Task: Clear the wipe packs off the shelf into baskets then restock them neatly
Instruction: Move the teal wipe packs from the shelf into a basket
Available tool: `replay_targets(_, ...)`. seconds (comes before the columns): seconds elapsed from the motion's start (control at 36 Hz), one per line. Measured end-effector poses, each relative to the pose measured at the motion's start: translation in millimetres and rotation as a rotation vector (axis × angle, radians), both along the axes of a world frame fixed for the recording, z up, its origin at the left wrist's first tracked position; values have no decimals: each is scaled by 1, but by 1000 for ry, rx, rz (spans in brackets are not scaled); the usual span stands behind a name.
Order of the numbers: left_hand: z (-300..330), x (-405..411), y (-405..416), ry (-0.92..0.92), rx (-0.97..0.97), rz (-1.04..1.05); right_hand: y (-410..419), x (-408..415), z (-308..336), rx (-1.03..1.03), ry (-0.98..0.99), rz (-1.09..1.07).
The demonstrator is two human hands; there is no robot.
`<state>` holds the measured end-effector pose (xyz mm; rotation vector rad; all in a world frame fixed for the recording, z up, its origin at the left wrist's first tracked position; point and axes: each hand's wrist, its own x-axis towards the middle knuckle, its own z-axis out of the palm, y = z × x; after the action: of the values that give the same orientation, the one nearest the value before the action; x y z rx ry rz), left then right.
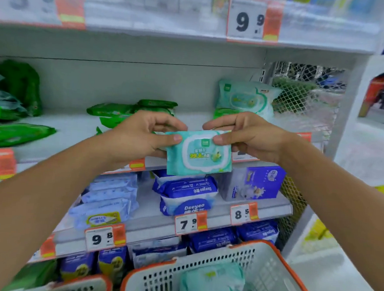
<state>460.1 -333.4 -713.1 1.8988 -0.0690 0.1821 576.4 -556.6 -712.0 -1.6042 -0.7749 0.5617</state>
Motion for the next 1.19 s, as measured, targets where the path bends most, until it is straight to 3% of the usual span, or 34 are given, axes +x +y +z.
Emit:
replay_targets(0.25,7,8,-23,46,-9,-25,-24,8,0,-28,-4,-32)
replay_targets(0.31,9,19,-29,44,-42,2,-33,13,-2,-111,-17,-41)
replay_targets(0.36,12,35,-32,12,-25,94,-42,18,1,-291,-159,-97)
replay_targets(0.42,13,55,-32,-69,238,174,-50,32,5,-331,-311,-300)
replay_targets(0.47,11,74,-30,-46,686,153,-54,55,10,-233,-366,-540)
replay_targets(0.53,7,98,-30,113,965,91,-53,85,18,-229,-469,-704)
replay_targets(0.61,1,126,-34,378,1143,15,-47,129,25,-408,-557,-791)
replay_targets(0.69,-6,150,-37,462,1176,-23,-44,173,33,-396,-431,-883)
replay_targets(0.78,-12,163,-33,482,1167,-37,-43,204,33,-311,-168,-920)
replay_targets(0.89,-18,171,-23,500,1129,-37,-53,263,3,-276,81,-767)
replay_targets(0.97,-18,174,-20,515,1132,-36,-66,351,-32,-282,97,-714)
replay_targets(1.08,-16,175,-20,527,1140,-36,-33,296,-17,-245,62,-696)
replay_targets(1.19,-12,172,-23,530,1115,-36,-22,295,-19,-162,24,-676)
